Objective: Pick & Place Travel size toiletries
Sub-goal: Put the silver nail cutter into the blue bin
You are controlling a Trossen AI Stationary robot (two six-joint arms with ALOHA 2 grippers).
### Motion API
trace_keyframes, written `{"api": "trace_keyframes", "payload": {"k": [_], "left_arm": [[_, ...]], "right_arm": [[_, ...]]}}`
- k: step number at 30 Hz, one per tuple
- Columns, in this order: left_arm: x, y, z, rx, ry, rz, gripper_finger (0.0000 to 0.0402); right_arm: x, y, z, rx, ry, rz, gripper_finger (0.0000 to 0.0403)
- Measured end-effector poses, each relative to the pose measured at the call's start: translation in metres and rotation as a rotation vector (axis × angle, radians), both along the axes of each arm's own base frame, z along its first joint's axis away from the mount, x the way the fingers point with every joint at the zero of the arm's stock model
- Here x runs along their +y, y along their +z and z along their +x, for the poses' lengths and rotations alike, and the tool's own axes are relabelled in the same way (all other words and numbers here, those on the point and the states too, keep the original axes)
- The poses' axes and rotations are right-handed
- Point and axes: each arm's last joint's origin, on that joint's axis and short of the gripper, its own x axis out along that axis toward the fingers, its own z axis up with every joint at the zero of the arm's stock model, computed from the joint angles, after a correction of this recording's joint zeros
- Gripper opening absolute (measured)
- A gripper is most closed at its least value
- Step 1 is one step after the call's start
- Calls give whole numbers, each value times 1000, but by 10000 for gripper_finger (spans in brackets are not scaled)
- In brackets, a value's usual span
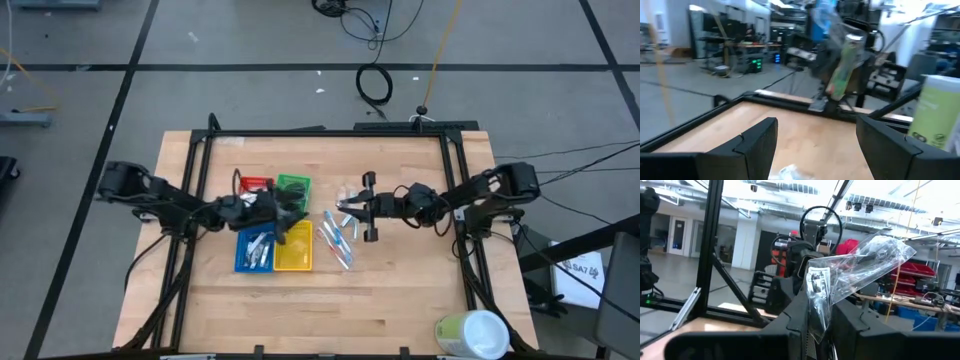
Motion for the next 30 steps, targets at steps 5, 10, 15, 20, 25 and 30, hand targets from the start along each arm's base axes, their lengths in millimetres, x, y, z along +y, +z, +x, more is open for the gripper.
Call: {"api": "trace_keyframes", "payload": {"k": [5, 10, 15, 20, 25, 30], "left_arm": [[-3, 4, 36, 1, -49, 75, 267], [-6, 4, 59, 8, -84, 154, 267], [-8, 8, 74, -20, -179, 168, 267], [-5, 15, 82, -29, -165, 180, 267], [1, 22, 90, -18, -147, 178, 267], [7, 21, 92, 7, -158, 179, 266]], "right_arm": [[2, 0, 16, -5, 39, -8, 44], [4, 4, 22, -23, 90, -8, 44], [4, 4, 22, -23, 94, -1, 44], [4, 4, 22, -20, 94, -1, 44], [6, 4, 22, -20, 99, -1, 44], [6, 4, 22, -18, 97, -1, 44]]}}
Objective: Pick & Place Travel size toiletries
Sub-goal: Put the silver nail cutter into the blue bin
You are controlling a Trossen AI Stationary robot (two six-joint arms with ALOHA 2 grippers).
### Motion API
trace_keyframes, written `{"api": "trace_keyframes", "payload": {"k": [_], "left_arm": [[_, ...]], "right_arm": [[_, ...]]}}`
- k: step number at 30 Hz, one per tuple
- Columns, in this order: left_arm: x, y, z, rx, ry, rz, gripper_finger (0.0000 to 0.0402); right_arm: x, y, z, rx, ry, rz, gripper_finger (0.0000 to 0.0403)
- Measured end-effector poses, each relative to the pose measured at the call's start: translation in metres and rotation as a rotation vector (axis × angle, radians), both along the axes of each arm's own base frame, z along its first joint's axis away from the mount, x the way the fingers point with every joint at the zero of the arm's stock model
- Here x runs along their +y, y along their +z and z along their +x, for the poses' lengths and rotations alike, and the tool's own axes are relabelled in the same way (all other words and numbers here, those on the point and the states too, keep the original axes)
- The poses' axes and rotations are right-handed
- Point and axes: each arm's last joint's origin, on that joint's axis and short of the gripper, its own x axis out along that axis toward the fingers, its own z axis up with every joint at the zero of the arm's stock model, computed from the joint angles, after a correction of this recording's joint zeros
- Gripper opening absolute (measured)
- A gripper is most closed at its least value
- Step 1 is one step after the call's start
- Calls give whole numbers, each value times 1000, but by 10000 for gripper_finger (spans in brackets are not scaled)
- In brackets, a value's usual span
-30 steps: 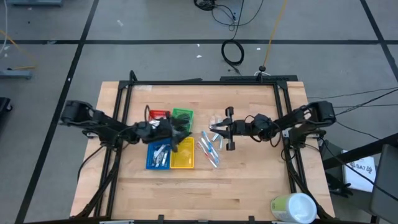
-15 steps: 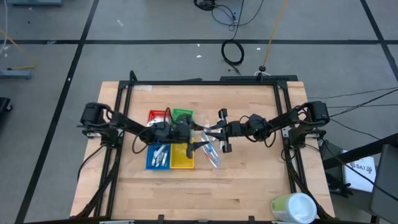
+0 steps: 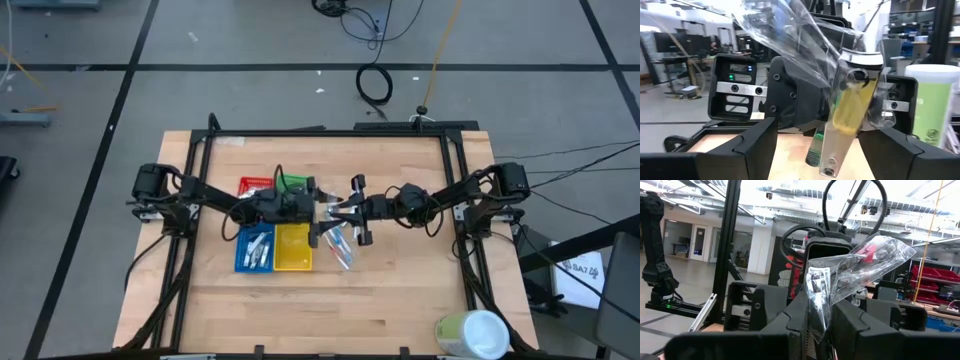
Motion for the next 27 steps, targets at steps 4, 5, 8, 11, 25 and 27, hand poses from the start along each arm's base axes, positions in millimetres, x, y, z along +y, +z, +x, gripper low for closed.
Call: {"api": "trace_keyframes", "payload": {"k": [4, 5, 8, 11, 25, 27], "left_arm": [[0, -1, 0, 13, -59, 2, 244], [0, -1, 0, 14, -65, 5, 235], [0, -3, 0, 31, -61, 20, 208], [0, -4, 0, 42, -57, 19, 194], [1, -7, 1, 65, -59, 25, 235], [1, -7, 1, 67, -59, 23, 236]], "right_arm": [[0, 0, 0, 0, 3, -1, 44], [0, 0, 0, -2, 4, -2, 44], [1, 0, -1, -4, 30, -13, 44], [1, 0, -1, -5, 39, -14, 39], [3, 3, -2, -8, 105, 23, 39], [3, 3, -2, -8, 104, 20, 39]]}}
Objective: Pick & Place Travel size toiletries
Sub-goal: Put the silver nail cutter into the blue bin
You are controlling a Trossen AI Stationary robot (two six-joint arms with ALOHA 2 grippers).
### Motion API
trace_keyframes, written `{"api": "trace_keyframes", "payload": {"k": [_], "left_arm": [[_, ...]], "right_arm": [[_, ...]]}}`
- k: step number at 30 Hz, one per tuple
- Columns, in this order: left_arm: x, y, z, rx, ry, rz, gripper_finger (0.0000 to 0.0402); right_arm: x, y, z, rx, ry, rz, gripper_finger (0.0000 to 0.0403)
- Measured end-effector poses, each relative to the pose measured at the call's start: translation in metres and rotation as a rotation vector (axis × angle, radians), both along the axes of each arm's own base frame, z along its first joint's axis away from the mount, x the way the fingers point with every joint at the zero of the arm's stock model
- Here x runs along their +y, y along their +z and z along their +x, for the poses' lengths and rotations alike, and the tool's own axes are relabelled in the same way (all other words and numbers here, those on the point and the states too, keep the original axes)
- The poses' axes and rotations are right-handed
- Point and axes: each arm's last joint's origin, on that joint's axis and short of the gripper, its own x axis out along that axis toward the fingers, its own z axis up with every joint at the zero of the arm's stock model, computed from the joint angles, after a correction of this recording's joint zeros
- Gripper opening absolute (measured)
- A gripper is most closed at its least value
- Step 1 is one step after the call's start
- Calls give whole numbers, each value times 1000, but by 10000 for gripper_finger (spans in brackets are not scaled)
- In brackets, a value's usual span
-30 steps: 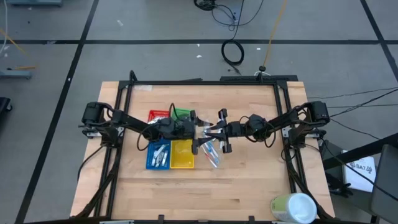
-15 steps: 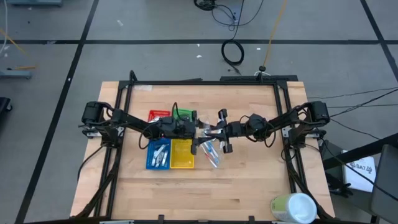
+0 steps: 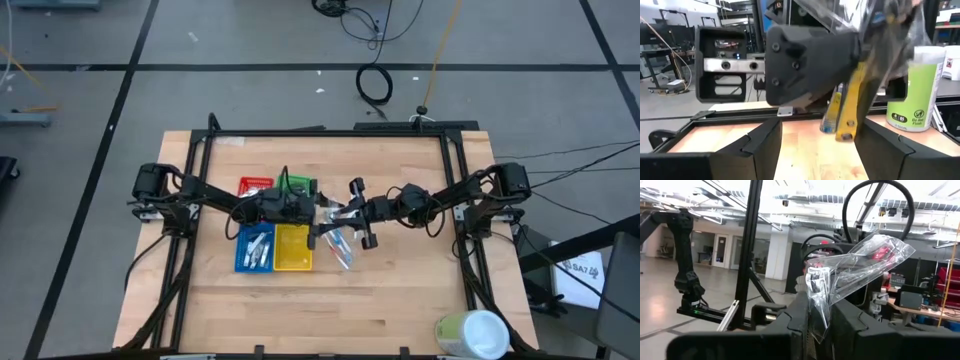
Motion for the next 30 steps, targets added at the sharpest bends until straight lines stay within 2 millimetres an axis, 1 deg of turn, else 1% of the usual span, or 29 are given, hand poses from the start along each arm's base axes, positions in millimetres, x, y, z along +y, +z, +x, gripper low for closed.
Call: {"api": "trace_keyframes", "payload": {"k": [8, 10, 12, 14, 21, 22, 25, 27, 30], "left_arm": [[0, 0, 0, -2, 3, 3, 235], [0, 0, 0, -3, 3, 4, 228], [0, 0, 0, -4, 1, 9, 211], [0, 1, 0, -8, -13, 10, 185], [-1, 1, 0, -12, -29, 24, 72], [-1, 1, 0, -13, -26, 32, 66], [-1, 1, -1, -12, -23, 46, 66], [-1, 1, -1, -10, -23, 43, 66], [-1, 0, -1, -5, -22, 40, 66]], "right_arm": [[0, -1, 0, 11, -3, 3, 39], [0, -1, 1, 15, -4, 4, 39], [0, -2, 1, 28, -6, 5, 39], [-1, -4, 1, 41, -8, 5, 39], [-1, -4, 2, 48, -18, 11, 39], [-1, -4, 2, 47, -20, 14, 39], [-2, -5, 2, 60, -21, 12, 50], [-3, -6, 2, 73, -20, 21, 66], [-4, -7, 3, 100, -24, 95, 103]]}}
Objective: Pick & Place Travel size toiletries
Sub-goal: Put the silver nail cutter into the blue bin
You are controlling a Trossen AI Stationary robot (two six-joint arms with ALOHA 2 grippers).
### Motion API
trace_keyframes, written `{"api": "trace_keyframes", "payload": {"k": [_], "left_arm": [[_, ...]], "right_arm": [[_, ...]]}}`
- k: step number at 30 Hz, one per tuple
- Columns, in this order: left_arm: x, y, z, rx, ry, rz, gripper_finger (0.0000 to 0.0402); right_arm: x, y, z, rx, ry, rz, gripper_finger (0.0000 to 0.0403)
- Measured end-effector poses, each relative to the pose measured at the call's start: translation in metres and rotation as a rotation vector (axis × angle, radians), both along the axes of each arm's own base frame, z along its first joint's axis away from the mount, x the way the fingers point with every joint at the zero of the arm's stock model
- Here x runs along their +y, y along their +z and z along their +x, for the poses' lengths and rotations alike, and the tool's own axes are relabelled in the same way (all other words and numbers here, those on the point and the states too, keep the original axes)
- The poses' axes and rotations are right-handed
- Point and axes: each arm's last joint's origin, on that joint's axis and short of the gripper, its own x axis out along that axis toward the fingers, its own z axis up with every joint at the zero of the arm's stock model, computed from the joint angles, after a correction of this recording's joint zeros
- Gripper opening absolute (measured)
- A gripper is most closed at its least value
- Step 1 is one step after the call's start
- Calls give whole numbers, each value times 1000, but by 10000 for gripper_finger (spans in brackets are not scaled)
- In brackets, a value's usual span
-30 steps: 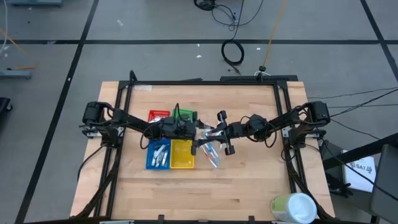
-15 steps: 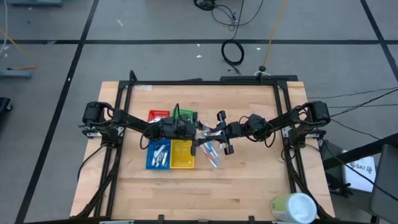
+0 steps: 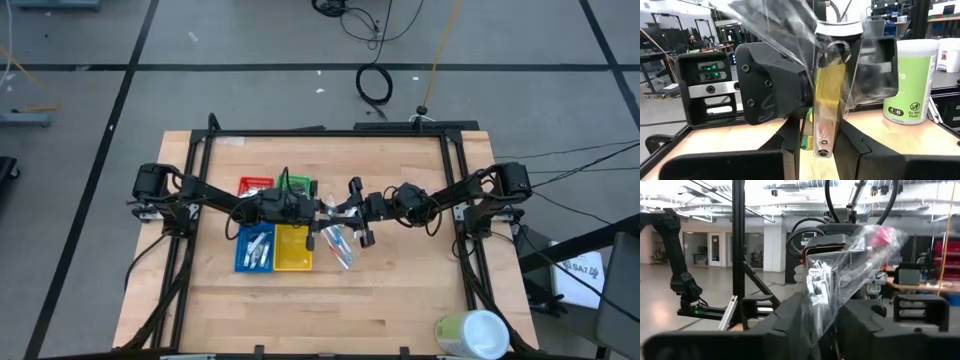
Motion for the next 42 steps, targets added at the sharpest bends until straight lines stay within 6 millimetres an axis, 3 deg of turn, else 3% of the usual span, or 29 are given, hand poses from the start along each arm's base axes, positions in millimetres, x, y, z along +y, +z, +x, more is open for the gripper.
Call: {"api": "trace_keyframes", "payload": {"k": [5, 9, 13, 18, 25, 31, 36, 42], "left_arm": [[0, 3, -1, 2, -9, -5, 66], [0, 17, -10, -8, -11, 4, 66], [-1, 30, -26, 15, -7, 9, 66], [-7, 35, -61, 36, 30, -10, 66], [-31, 10, -120, 186, -3, -164, 66], [-56, -15, -165, 393, -29, -442, 66], [-70, -33, -188, 658, 64, -825, 66], [-73, -49, -197, 760, 283, -1012, 68]], "right_arm": [[-1, 2, -6, 18, 3, 13, 172], [-1, 9, -20, 41, -14, 2, 220], [-1, 14, -42, 73, -27, -7, 249], [-2, 21, -70, 44, -71, 2, 256], [-5, 16, -98, 14, -194, 17, 243], [-7, 14, -103, 12, -273, 5, 234], [-7, 14, -103, 5, -275, -4, 227], [-7, 13, -102, 9, -279, -15, 220]]}}
